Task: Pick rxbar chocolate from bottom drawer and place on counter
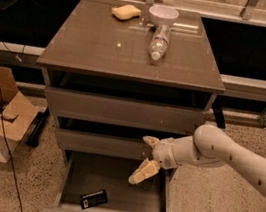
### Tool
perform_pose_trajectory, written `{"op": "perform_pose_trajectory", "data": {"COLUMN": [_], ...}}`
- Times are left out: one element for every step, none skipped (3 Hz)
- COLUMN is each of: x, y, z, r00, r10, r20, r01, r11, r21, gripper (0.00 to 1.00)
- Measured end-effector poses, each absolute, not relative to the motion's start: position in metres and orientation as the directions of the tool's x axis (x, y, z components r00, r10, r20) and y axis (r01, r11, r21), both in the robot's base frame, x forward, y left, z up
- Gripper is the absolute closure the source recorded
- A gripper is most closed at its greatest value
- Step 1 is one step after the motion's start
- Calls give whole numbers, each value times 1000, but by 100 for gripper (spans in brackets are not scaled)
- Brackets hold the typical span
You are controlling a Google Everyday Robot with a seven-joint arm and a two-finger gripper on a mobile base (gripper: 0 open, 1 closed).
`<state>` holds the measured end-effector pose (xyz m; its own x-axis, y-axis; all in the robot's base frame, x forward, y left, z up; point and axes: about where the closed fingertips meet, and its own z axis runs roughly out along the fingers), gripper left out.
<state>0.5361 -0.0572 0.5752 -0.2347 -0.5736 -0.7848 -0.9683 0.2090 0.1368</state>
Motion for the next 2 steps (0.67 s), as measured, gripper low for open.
{"op": "perform_pose_trajectory", "data": {"x": [532,532], "y": [-54,-51], "z": [559,548], "r00": [-256,-296], "r10": [-564,-565], "r20": [-785,-770], "r01": [-964,-953], "r11": [205,234], "r21": [167,194], "gripper": [0,0]}}
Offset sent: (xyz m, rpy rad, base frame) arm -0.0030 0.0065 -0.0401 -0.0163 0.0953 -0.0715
